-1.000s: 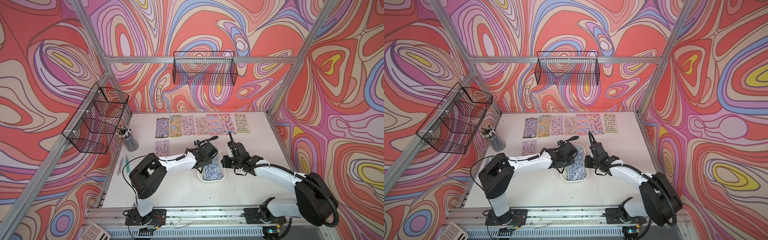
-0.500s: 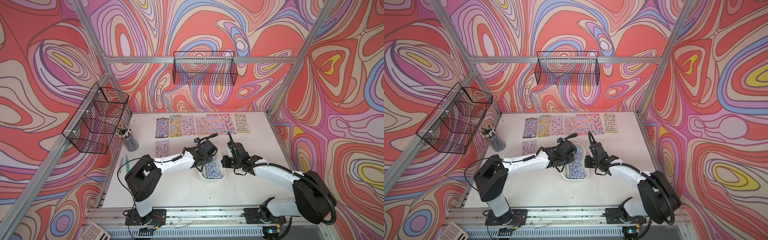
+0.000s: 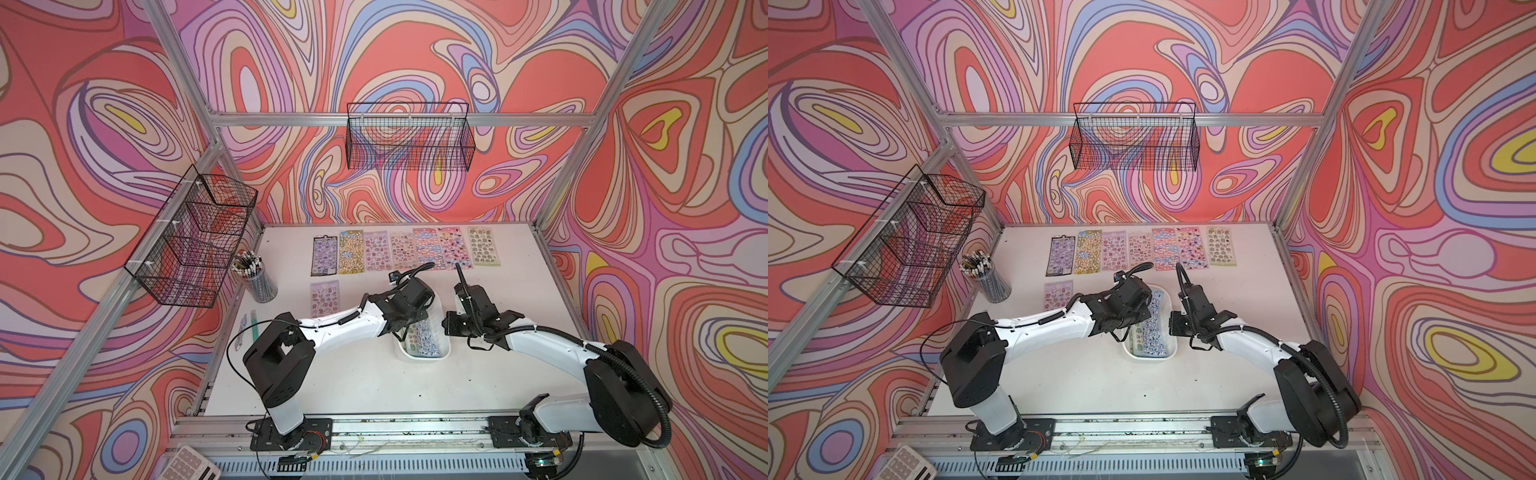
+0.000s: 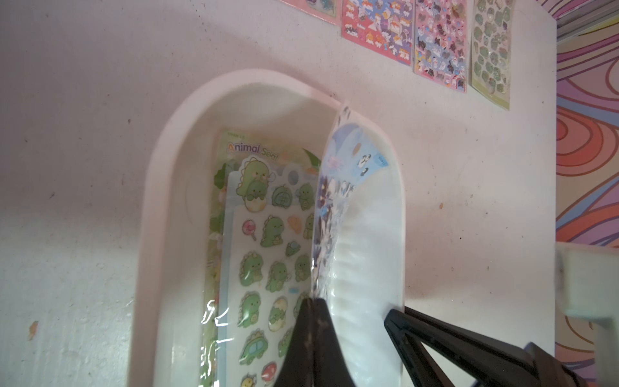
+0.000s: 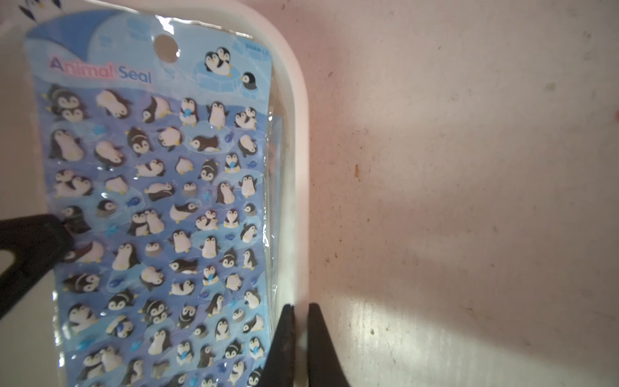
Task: Take the stickers out of the storage box
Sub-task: Pick up the sticker from the storage box.
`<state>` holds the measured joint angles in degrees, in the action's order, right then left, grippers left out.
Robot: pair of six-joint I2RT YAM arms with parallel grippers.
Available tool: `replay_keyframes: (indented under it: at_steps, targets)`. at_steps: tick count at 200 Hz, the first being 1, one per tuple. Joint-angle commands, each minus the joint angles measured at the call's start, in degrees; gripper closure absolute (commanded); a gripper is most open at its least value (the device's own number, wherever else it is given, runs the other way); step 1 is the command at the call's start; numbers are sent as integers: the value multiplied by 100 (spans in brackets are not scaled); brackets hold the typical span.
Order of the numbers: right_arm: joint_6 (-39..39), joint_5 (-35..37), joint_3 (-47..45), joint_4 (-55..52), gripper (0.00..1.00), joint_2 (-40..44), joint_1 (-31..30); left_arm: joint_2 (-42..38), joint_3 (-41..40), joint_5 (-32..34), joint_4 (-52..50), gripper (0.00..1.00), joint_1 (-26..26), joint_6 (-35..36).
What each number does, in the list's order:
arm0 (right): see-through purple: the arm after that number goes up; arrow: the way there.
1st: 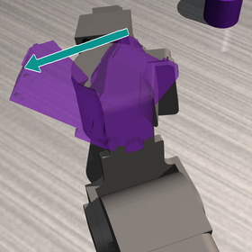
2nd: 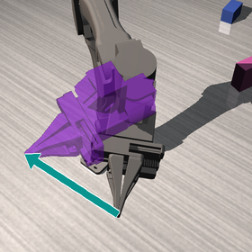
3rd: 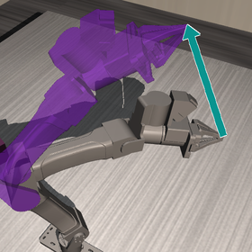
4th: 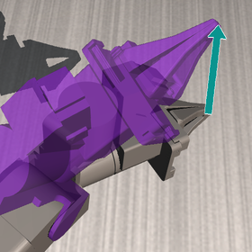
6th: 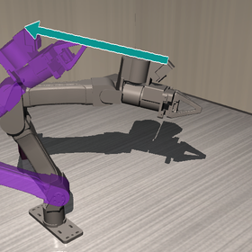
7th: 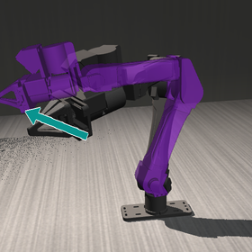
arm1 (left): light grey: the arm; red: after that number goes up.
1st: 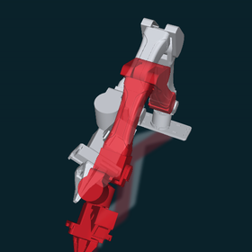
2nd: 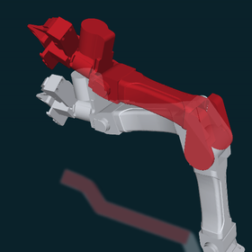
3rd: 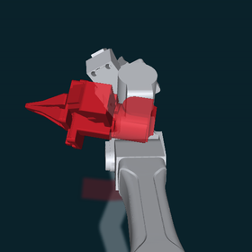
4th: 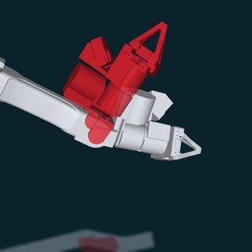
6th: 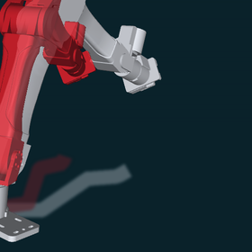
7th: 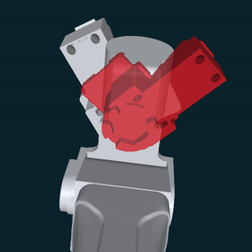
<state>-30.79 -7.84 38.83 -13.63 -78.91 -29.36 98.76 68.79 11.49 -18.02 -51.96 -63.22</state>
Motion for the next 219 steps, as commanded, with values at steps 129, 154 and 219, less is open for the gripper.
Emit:
replay_keyframes:
  at_steps: [129, 154, 219]
  targets:
    - [73, 74, 21, -426, 100, -100, -17, -1026, 11, -227, 249, 100, 51, 624]
    - [99, 112, 46, -487, 100, -104, -15, -1335, 20, -613, 92, 100, 289, 943]
    - [135, 174, 116, -572, 100, -66, -12, -2104, -93, -2279, -681, 100, 1619, 1858]
